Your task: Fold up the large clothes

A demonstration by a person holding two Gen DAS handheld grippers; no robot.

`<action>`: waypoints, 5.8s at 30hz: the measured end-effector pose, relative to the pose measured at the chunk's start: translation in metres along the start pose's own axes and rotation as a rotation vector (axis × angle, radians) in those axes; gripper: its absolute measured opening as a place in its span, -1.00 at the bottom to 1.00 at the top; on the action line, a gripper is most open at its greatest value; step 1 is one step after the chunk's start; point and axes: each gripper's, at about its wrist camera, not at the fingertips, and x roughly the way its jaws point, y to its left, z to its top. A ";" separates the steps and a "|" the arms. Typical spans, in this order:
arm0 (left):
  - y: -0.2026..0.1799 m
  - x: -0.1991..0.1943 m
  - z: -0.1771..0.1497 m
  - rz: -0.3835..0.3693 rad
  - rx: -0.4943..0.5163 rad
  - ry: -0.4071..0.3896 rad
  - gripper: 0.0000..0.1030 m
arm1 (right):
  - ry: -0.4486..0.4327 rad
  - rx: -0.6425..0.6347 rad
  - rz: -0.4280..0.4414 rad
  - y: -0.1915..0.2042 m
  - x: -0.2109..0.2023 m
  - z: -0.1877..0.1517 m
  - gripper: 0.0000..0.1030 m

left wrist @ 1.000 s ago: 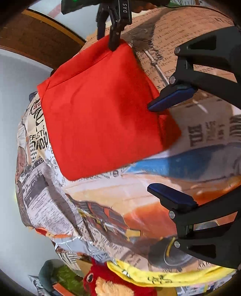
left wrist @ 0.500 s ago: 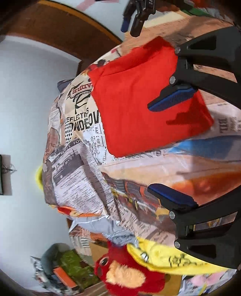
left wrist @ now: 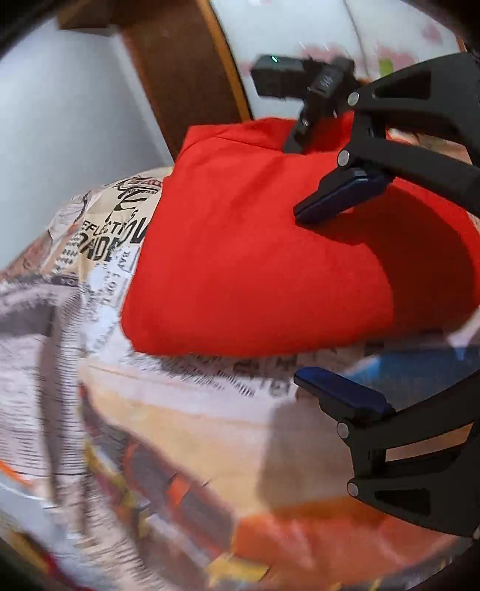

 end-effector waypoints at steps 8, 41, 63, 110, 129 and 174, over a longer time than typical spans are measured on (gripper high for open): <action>0.017 0.027 0.008 -0.168 -0.093 0.049 0.72 | 0.011 0.065 0.121 0.002 0.010 0.007 0.10; 0.055 -0.199 0.069 0.061 0.143 -0.284 -0.33 | -0.119 -0.229 0.095 0.225 0.017 0.047 -0.63; 0.134 -0.115 0.061 0.419 0.189 -0.150 0.01 | 0.054 -0.302 -0.205 0.186 0.145 0.038 0.08; -0.155 -0.374 -0.270 0.428 0.535 -1.060 0.42 | -0.937 -0.551 -0.051 0.309 -0.228 -0.198 0.72; -0.154 -0.364 -0.279 0.501 0.520 -1.095 0.97 | -0.930 -0.532 -0.098 0.306 -0.221 -0.205 1.00; -0.143 -0.357 -0.269 0.508 0.508 -1.036 0.99 | -0.878 -0.512 -0.114 0.293 -0.224 -0.206 1.00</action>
